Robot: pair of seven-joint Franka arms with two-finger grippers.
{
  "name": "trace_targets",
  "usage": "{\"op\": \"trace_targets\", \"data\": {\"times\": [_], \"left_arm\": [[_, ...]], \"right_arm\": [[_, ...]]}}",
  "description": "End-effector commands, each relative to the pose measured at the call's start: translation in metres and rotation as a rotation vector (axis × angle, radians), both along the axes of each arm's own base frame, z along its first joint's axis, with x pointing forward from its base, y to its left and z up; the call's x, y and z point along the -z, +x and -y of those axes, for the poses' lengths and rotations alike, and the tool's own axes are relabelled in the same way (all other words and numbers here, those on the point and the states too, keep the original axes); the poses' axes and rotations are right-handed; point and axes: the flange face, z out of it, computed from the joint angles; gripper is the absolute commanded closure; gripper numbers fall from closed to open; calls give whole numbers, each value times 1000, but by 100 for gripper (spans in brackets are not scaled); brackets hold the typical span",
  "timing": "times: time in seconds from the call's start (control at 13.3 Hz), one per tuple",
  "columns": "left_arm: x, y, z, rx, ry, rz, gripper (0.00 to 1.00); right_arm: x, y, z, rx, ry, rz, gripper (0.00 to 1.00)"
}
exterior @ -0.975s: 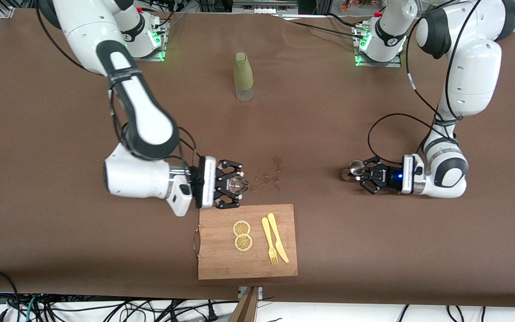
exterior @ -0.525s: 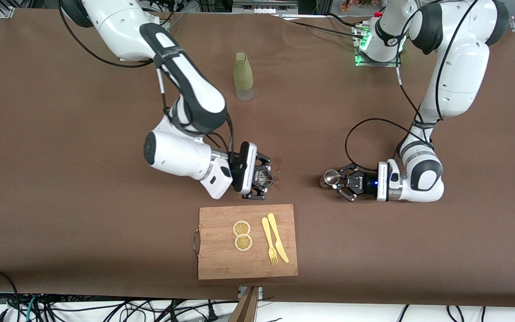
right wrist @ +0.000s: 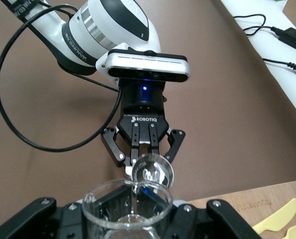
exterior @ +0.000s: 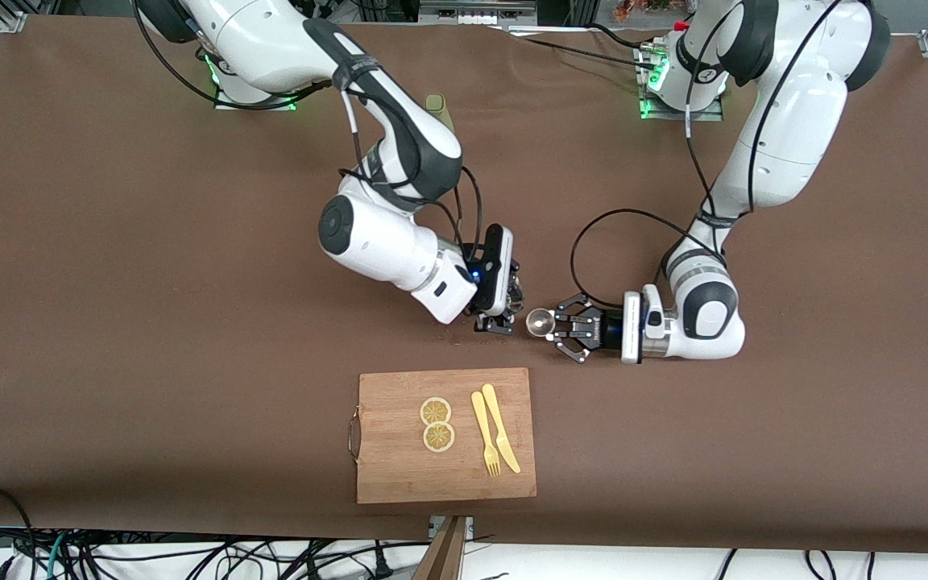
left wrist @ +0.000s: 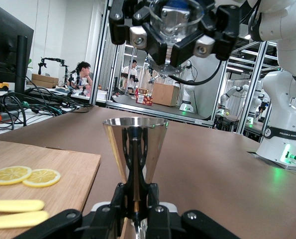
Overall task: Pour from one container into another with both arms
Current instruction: 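Tilt the glass cup with the right gripper, pouring into the jigger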
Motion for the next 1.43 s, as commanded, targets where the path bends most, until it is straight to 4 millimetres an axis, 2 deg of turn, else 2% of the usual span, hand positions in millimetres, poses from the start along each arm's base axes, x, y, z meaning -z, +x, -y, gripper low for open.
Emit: {"op": "trace_targets", "data": {"times": [0.0,0.45,0.82,1.35], "left_arm": [[-11,5,15,-30,-2,42,100],[-22,4,27,-14,-21,63,100],[-29,3,26,-8,-25,78,100],[-28,-2,28,11,-43,112,100]], "right_arm": [[-8,-3,-2,3,-62,39,94],[-6,-10,-9,-44,-158,110,94],[-4,-12,-12,-75,-217,160,94],[-6,-19,-19,-74,-308,218,94]]}}
